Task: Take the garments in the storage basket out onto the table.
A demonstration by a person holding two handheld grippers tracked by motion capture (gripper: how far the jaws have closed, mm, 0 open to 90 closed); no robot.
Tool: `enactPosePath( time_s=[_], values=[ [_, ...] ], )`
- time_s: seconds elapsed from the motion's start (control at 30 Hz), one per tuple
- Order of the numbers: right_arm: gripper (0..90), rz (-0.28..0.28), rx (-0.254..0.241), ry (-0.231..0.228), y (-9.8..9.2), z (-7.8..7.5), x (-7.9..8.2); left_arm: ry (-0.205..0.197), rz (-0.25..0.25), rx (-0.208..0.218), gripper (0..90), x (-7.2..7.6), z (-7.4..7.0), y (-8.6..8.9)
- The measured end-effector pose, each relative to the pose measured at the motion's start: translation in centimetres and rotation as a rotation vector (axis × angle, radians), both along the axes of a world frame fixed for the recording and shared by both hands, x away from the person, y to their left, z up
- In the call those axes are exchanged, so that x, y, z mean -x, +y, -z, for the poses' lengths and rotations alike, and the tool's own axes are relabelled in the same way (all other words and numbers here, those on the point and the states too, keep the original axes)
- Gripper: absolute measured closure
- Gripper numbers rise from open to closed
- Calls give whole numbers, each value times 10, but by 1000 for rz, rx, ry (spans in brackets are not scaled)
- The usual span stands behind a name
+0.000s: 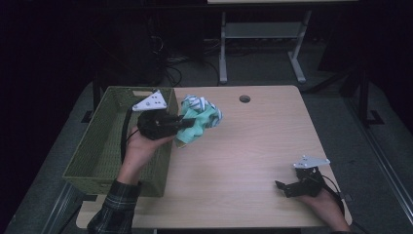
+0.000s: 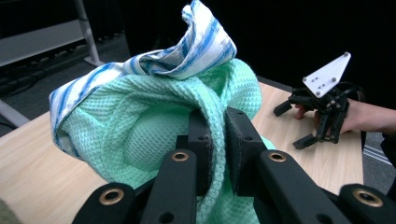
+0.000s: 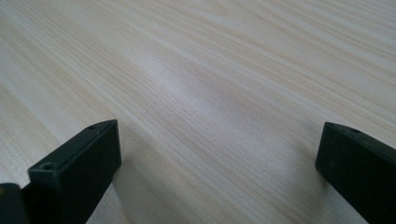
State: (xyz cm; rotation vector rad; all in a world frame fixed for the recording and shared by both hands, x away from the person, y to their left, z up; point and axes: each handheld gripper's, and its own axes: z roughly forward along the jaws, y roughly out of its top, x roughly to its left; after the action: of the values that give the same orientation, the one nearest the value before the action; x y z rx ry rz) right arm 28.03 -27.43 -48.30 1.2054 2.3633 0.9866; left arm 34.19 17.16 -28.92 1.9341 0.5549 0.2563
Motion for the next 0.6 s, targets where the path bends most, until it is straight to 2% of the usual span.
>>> enactPosePath(
  time_s=[0.4,0.6],
  values=[
    [0,0,0,0,0,0,0,22,13,6,806,5,12,-19],
    [0,0,0,0,0,0,0,37,35,-13,806,5,22,-32]
  ],
)
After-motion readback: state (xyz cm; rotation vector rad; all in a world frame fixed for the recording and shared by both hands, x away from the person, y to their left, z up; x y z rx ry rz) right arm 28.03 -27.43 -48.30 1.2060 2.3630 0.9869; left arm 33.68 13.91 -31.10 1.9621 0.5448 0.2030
